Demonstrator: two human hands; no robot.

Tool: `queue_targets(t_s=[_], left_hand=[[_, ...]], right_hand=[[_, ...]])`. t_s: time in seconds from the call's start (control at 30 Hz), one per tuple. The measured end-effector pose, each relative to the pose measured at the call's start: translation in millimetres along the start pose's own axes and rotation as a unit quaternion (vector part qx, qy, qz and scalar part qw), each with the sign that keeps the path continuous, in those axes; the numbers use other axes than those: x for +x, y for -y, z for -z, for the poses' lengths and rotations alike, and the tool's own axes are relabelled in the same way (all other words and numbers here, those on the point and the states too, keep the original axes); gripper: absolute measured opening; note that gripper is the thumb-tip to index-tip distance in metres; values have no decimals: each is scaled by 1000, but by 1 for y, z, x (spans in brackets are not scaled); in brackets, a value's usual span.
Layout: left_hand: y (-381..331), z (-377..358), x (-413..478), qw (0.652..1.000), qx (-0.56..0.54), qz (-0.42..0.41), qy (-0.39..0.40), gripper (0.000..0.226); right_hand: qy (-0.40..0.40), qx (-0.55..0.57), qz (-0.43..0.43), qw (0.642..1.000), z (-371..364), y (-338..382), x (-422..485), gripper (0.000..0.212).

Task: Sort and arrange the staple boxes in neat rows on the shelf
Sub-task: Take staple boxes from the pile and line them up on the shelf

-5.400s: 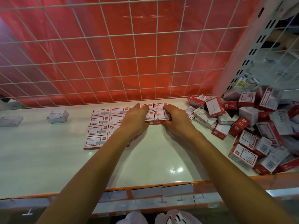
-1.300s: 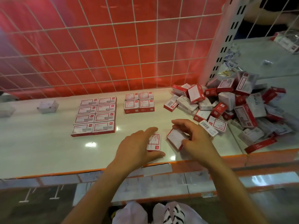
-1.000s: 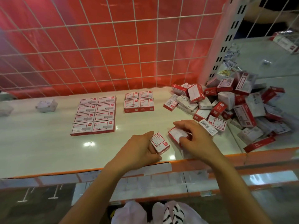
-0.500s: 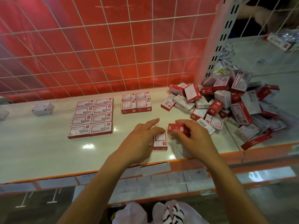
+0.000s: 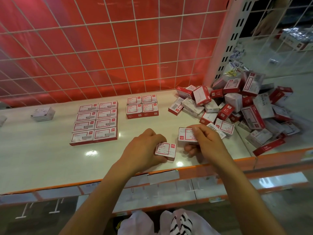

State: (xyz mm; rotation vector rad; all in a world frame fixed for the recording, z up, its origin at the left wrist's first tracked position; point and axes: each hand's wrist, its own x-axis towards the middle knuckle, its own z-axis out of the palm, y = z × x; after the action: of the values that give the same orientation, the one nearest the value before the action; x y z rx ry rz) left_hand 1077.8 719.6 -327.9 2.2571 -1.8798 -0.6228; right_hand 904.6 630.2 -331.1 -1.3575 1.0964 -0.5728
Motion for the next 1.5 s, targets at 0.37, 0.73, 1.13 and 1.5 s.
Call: queue_targets(t_s=[0.37,0.73,1.13,1.5], left_hand=[[18,10,-4,994,-45,53,-79,61],[46,24,-1,988,0,99,-123,62],[71,28,17,981,10,131,-145,50],[75,29,29,973,-62,133,-177,46]], right_hand=[[47,-31,14,998,-11,6,0,36],[57,-117,38,991,-28,4,13,44],[69,-174,55,981,-48,7,23,46],[64,-204,52,975,-54,11,28,46]])
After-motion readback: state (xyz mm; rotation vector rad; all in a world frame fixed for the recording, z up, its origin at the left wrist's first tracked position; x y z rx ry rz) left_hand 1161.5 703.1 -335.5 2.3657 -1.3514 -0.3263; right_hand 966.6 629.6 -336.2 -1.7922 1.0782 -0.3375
